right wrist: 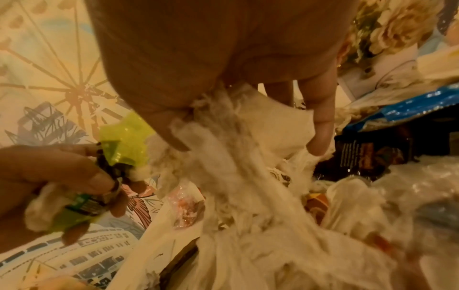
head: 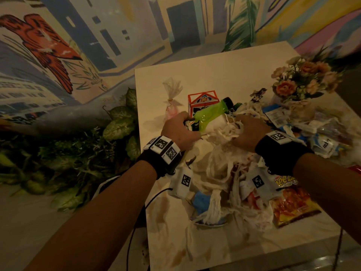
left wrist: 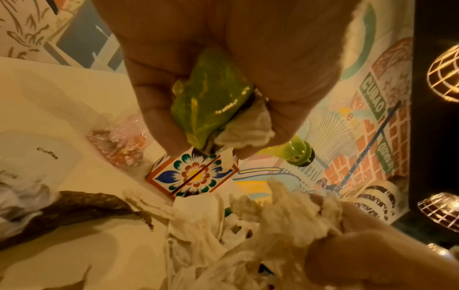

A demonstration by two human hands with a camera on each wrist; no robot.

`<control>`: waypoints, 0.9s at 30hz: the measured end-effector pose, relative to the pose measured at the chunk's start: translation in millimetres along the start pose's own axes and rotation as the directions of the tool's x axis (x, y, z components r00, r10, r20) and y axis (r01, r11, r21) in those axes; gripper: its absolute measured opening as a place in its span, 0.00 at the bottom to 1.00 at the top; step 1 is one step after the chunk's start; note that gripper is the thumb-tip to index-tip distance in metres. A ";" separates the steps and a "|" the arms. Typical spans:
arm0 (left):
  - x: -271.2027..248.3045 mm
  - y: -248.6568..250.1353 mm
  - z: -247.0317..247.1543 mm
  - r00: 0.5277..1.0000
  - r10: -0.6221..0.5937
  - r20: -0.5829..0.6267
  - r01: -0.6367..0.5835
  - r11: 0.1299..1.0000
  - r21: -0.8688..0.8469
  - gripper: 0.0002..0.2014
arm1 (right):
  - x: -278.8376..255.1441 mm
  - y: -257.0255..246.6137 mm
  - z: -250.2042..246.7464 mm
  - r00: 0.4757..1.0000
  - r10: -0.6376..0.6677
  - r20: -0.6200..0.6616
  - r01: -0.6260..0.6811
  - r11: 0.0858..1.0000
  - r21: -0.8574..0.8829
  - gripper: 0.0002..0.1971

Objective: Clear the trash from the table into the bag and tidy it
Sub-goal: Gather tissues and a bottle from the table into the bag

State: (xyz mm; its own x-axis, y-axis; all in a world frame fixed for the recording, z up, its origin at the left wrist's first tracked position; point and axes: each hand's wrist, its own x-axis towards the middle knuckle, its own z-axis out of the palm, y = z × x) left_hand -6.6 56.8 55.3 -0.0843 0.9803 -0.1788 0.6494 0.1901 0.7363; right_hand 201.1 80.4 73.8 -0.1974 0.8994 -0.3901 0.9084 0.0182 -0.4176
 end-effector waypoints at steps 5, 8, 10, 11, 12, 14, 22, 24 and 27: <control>-5.7 2.0 -6.1 1.000 0.018 0.006 -0.018 1.000 -0.014 0.15 | 6.2 0.2 -4.8 0.998 0.039 -0.040 -0.045 0.986 -0.161 0.33; -8.2 3.6 -10.5 1.000 0.015 -0.001 -0.016 0.999 -0.029 0.15 | 6.0 -3.2 -6.7 0.997 0.074 -0.029 -0.078 0.981 -0.179 0.38; -10.2 4.7 -13.1 1.000 0.022 0.008 -0.022 0.999 -0.025 0.15 | 7.7 -3.2 -9.7 0.994 0.101 -0.048 -0.108 0.982 -0.157 0.39; -11.3 5.1 -14.2 1.000 0.028 0.007 -0.028 0.999 -0.025 0.15 | 9.4 -1.9 -11.2 0.992 0.111 -0.054 -0.117 0.984 -0.137 0.38; -11.7 5.1 -15.5 0.999 0.035 0.000 -0.035 0.999 -0.028 0.15 | 10.3 -1.4 -13.8 0.992 0.121 -0.047 -0.126 0.986 -0.113 0.37; -12.1 4.7 -18.6 0.999 0.046 -0.027 -0.047 0.998 -0.033 0.14 | 12.3 0.3 -18.3 0.987 0.158 -0.021 -0.159 0.984 -0.084 0.36; -11.2 0.0 -30.2 0.996 0.075 -0.046 -0.077 0.996 -0.055 0.15 | 16.8 -9.4 -23.9 0.977 0.128 -0.168 -0.125 0.992 0.031 0.31; -11.1 -0.7 -31.4 0.997 0.068 -0.040 -0.070 0.995 -0.075 0.15 | 17.6 -13.8 -28.6 0.970 0.112 -0.214 -0.104 0.993 0.048 0.32; -11.0 -1.3 -33.9 0.998 0.049 -0.024 -0.052 0.989 -0.138 0.16 | 18.6 -19.9 -38.9 0.947 0.080 -0.312 -0.050 0.993 0.105 0.23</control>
State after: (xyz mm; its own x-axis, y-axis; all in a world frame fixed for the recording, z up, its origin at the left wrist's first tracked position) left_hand -32.2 47.6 78.5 -0.0703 0.9895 -0.1264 0.5428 0.1442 0.8274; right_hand 193.6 113.7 106.8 0.0012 0.9892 -0.1467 0.8734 -0.0725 -0.4815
